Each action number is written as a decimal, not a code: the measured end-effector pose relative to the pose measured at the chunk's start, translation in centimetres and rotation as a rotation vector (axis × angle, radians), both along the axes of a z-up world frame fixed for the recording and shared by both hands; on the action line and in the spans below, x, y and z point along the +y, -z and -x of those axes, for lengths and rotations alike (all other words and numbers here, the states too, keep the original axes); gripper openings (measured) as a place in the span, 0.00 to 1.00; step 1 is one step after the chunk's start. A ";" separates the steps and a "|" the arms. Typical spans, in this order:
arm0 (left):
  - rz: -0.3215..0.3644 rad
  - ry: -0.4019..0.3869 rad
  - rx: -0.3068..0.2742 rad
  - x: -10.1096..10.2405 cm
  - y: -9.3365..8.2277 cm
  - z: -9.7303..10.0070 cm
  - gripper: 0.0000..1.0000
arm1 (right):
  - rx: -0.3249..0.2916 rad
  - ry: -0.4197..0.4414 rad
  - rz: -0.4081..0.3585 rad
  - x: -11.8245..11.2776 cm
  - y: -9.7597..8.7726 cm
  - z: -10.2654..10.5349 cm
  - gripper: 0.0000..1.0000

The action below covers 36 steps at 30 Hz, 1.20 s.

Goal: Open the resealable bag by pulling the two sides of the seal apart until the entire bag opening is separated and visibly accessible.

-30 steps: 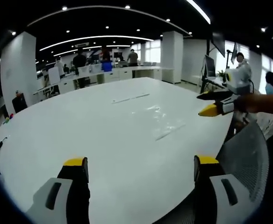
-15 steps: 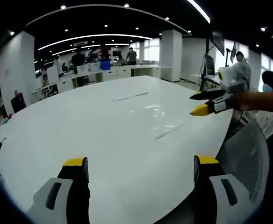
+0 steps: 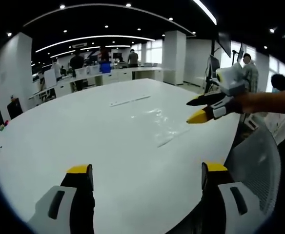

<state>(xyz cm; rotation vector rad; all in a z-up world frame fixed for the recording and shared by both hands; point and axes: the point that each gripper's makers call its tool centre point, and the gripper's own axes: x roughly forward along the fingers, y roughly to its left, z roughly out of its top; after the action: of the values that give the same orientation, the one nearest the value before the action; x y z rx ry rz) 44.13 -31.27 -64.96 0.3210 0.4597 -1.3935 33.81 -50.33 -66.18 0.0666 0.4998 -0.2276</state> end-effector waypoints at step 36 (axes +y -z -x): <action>-0.041 0.042 -0.012 -1.2 1.3 -0.1 0.89 | 0.157 -0.189 -0.025 1.8 6.4 -4.2 0.51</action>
<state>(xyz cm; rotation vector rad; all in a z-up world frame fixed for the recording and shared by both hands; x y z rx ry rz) 44.27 -32.42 -66.27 0.3743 0.4748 -1.4232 38.04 -48.51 -72.59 0.0258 0.6615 -0.0412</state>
